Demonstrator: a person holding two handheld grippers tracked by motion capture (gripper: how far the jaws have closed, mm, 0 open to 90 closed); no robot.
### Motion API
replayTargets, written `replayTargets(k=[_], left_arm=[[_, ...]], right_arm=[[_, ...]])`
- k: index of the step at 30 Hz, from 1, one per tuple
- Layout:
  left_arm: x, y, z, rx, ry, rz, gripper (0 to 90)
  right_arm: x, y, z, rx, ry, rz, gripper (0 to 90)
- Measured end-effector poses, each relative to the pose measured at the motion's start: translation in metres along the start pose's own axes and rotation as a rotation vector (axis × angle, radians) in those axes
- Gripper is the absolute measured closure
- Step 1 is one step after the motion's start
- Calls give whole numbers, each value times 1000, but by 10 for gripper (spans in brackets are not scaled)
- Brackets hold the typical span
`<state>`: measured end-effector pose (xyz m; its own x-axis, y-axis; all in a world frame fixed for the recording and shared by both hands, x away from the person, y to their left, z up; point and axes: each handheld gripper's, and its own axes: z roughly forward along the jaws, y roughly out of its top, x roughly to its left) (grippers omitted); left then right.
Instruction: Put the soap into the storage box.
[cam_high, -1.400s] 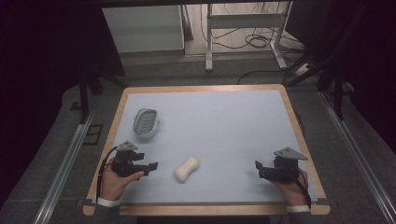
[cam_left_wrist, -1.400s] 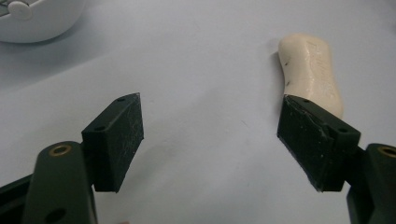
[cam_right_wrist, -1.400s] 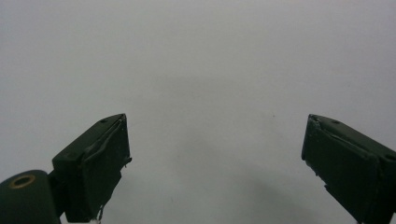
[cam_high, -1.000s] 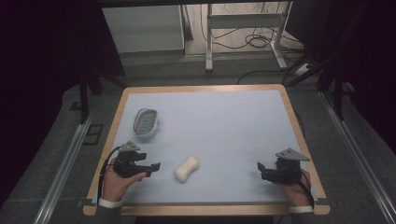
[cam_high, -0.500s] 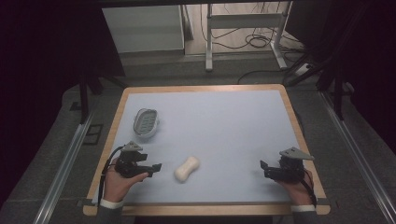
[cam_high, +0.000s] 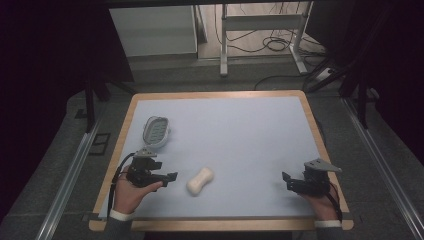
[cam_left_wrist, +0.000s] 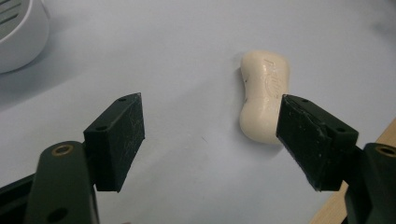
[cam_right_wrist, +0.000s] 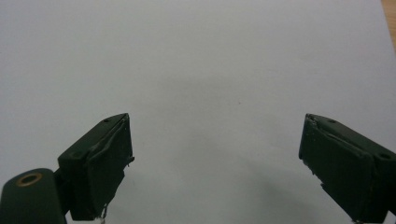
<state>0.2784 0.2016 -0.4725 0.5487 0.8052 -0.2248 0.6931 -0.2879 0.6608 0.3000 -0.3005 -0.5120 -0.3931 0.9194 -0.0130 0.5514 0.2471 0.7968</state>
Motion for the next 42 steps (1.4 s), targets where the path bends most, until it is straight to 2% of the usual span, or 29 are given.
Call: replayTargets(k=[7,15,20,27,30,37,42], left_arm=[[-7,12,7,11,-17,27,237],[-12,17,14,23,-25,26,241],[-26,26,22,56,-29,60,245],[-39,32,39,92,-44,79,257],[-45,34,46,101,-37,85,277],[-51,34,60,160,-46,100,277],[-51,33,67,178,-46,102,274]], right_arm=[[-1,1,-3,-17,-3,5,97],[-2,1,-7,-25,11,17,97],[-2,1,-8,-23,3,18,97],[-2,-1,-7,-18,-3,17,97],[-2,-1,-7,-15,-3,17,97],[-2,-2,-6,-7,-9,13,96],[-1,-2,-5,-6,-8,18,97]])
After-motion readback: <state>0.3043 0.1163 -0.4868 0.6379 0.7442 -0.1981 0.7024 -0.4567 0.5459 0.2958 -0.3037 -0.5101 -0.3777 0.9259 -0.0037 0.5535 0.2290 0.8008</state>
